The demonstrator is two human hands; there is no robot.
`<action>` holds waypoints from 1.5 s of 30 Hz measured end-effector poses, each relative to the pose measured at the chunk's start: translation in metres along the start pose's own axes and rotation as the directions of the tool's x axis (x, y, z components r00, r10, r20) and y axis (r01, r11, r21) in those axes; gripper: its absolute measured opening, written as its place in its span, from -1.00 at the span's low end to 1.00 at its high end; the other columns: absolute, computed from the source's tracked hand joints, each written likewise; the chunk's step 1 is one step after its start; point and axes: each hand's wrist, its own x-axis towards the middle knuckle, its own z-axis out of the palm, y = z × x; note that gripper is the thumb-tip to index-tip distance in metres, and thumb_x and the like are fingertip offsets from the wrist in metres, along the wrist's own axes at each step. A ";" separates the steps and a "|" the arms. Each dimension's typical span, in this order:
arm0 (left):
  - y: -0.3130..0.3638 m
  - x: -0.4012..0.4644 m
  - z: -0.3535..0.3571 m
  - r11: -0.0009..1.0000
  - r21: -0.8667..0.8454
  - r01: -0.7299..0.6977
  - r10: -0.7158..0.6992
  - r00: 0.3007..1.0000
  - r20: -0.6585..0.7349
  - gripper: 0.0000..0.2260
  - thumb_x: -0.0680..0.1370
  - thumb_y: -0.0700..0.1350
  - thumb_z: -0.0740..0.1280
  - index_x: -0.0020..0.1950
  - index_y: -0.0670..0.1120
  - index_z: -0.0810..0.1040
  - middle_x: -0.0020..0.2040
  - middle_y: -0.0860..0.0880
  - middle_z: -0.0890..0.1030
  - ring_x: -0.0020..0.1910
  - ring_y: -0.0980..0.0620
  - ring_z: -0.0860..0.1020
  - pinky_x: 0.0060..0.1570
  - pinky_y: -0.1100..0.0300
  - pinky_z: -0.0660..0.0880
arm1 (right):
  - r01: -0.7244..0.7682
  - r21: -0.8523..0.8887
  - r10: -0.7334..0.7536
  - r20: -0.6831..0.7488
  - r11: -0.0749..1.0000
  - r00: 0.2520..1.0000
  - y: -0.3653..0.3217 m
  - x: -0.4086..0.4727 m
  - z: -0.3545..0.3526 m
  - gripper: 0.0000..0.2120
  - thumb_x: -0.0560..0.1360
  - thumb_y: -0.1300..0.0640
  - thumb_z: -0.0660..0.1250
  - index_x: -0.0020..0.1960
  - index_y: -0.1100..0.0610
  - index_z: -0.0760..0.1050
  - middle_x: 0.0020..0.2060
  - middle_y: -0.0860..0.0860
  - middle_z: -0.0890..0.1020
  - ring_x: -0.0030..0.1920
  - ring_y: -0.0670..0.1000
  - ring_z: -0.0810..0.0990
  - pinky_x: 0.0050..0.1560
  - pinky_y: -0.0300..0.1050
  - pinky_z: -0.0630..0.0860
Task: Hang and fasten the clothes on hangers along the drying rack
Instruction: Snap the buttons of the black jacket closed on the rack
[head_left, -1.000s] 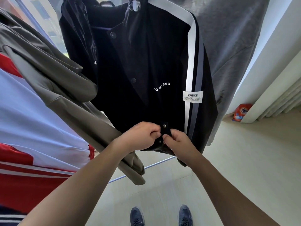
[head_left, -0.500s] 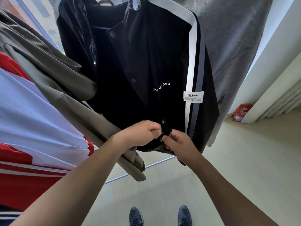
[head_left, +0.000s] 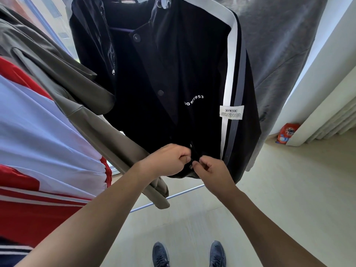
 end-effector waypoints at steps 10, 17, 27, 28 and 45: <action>0.005 -0.003 -0.008 0.972 -0.222 0.077 -0.074 0.997 0.022 -0.74 0.63 -0.14 0.22 -0.25 0.01 0.51 -0.40 0.15 0.43 -0.36 0.18 0.38 -0.29 0.26 0.36 | -0.100 -0.001 0.100 0.124 0.995 0.987 -0.011 0.011 -0.009 -0.66 0.63 0.06 0.17 -0.30 0.13 0.33 -0.43 -0.01 0.34 -0.40 -0.10 0.31 -0.42 -0.32 0.25; 0.007 0.001 -0.002 0.995 -0.070 0.064 -0.068 0.996 -0.063 -0.70 0.60 -0.18 0.21 -0.32 0.04 0.45 -0.32 0.08 0.50 -0.28 0.09 0.47 -0.27 0.19 0.41 | -0.033 -0.154 0.055 0.139 0.988 0.989 -0.009 0.013 -0.011 -0.64 0.63 0.10 0.18 -0.34 0.06 0.30 -0.42 -0.03 0.38 -0.41 -0.11 0.34 -0.43 -0.38 0.29; 0.002 0.008 0.008 0.994 0.111 0.007 0.003 0.996 -0.087 -0.74 0.58 -0.15 0.21 -0.31 0.03 0.36 -0.24 0.04 0.50 -0.11 -0.05 0.50 -0.03 0.01 0.50 | -0.007 -0.177 0.017 0.056 0.984 0.998 -0.002 0.011 0.000 -0.62 0.59 0.16 0.24 -0.39 0.07 0.26 -0.50 -0.04 0.35 -0.50 -0.10 0.33 -0.45 -0.30 0.24; 0.000 0.010 0.007 0.996 0.089 0.017 -0.008 0.996 -0.092 -0.72 0.59 -0.14 0.20 -0.33 0.03 0.36 -0.26 0.03 0.50 -0.15 -0.04 0.50 -0.10 0.04 0.50 | -0.011 -0.159 0.020 0.058 0.987 0.998 -0.003 0.011 0.000 -0.62 0.60 0.15 0.23 -0.38 0.06 0.27 -0.50 -0.06 0.36 -0.50 -0.13 0.37 -0.45 -0.32 0.26; -0.010 0.002 -0.002 0.907 -0.420 0.029 -0.040 0.999 -0.018 -0.81 0.65 -0.02 0.20 -0.13 0.01 0.50 -0.20 -0.10 0.50 -0.19 0.06 0.45 -0.08 0.01 0.45 | -0.224 0.215 0.189 0.172 0.951 0.967 -0.010 0.015 -0.008 -0.71 0.60 0.17 0.20 -0.28 0.21 0.37 -0.47 0.02 0.35 -0.46 -0.11 0.31 -0.33 -0.21 0.33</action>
